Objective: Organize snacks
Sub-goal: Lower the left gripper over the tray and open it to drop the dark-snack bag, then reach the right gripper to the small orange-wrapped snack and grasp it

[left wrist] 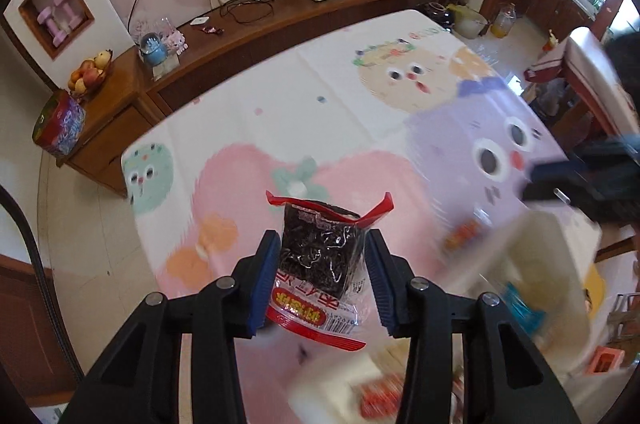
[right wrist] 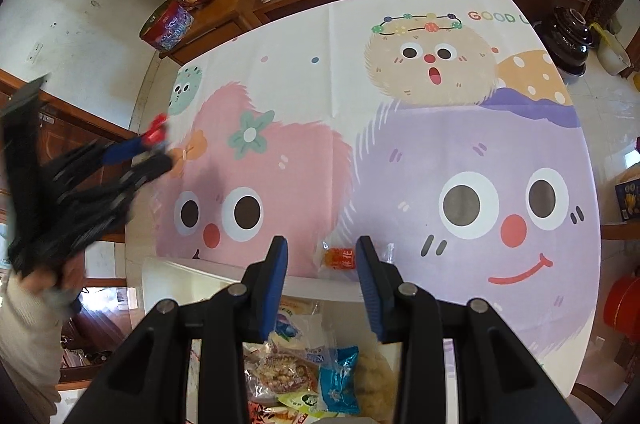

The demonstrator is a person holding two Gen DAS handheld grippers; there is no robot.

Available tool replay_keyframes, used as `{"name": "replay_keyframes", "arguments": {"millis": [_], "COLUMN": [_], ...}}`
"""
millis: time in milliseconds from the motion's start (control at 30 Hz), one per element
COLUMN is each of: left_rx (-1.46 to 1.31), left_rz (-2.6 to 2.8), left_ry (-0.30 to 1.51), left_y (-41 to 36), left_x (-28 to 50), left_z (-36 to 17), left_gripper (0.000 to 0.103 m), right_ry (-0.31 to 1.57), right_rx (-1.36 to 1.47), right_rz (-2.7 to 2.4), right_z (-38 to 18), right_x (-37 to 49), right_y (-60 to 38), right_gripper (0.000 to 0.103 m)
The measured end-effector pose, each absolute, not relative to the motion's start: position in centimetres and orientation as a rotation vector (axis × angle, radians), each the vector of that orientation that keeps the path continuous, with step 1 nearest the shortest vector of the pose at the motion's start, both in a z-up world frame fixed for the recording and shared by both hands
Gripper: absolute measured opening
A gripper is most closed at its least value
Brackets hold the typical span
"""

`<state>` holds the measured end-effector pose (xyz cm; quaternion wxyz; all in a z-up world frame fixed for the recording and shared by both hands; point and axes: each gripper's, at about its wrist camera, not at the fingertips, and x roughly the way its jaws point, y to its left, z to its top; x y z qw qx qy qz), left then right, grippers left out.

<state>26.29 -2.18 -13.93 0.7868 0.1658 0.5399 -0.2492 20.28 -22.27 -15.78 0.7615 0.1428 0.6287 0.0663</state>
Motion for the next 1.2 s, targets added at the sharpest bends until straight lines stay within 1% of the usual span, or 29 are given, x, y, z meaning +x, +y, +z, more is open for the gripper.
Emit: {"name": "replay_keyframes", "arguments": {"millis": [200,500,533,600,633,667,800,900,1200], "left_rx": [0.332,0.296,0.292,0.271,0.256,0.232,0.172,0.165,0.191], "left_rz": [-0.531,-0.486,-0.482,-0.461,-0.452,-0.433,-0.372,-0.316,-0.201], "left_ry": [1.231,1.299,1.304,1.316,1.326,1.331,1.332,1.312,1.186], "left_y": [-1.7,-1.8,-1.9,-1.8,-1.7,-1.5,-0.6,0.0,0.0], "left_x": [19.8,14.2,13.9,12.9,12.6,12.2,11.8,11.6,13.9], "left_z": [-13.2,-14.2,-14.4,-14.6,-14.7,-14.7,-14.6,-14.4,-12.2], "left_gripper": [0.042,0.047,0.049,0.062,0.078,0.087,0.087,0.087,0.087], "right_ry": [1.367,1.364,1.364,1.363,1.363,1.361,1.360,1.364,1.374], "right_rx": [0.300,0.284,0.284,0.283,0.281,0.278,0.269,0.265,0.265], "right_rz": [0.159,0.191,0.193,0.196,0.198,0.200,0.206,0.202,0.180], "right_z": [-15.0,-14.0,-13.9,-13.7,-13.6,-13.4,-13.1,-13.0,-12.9], "right_x": [20.0,18.5,18.3,17.9,17.8,17.5,16.9,16.5,17.2], "right_y": [-22.2,-21.8,-21.9,-21.9,-21.9,-21.9,-21.9,-22.1,-22.1], "right_gripper": [0.036,0.036,0.036,0.036,0.036,0.036,0.036,0.039,0.045]}}
